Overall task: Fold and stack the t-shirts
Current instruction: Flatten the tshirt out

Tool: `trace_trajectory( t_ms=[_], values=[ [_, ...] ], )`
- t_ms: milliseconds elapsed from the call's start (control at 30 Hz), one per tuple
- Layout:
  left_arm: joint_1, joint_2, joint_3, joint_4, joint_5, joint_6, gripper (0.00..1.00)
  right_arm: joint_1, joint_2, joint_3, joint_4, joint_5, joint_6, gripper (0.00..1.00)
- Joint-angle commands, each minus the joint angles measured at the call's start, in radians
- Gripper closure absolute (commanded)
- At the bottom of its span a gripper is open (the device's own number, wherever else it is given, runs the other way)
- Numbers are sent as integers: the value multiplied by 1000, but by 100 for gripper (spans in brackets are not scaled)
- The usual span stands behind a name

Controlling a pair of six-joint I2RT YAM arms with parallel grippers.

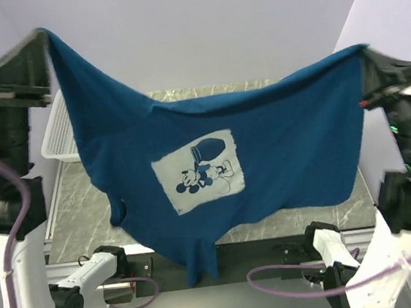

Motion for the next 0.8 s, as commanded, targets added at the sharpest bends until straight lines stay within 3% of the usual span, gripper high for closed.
trace_trajectory(
  t_ms=[0, 33, 133, 267, 300, 467, 667, 767],
  values=[
    [4, 52, -174, 50, 23, -7, 100, -6, -5, -327, 74, -48, -31, 100],
    [4, 72, -278, 69, 32, -22, 100, -5, -4, -477, 138, -64, -34, 100],
    [4, 202, -444, 171, 83, -60, 100, 35, 85, -686, 186, -23, -118, 100],
    [-2, 540, -452, 216, 112, -70, 100, 126, 339, -791, 227, 108, -239, 100],
    [-6, 599, -432, 208, 106, -64, 100, 142, 446, -795, 256, 134, -262, 100],
    [-20, 909, -215, 104, 6, -16, 100, 225, 679, -714, 330, 283, -266, 100],
    [-16, 1069, -9, 9, -78, 21, 100, 236, 898, -506, 264, 290, -244, 100],
    [-8, 1080, 36, 7, -74, 25, 100, 236, 914, -466, 253, 269, -244, 100]
  ],
)
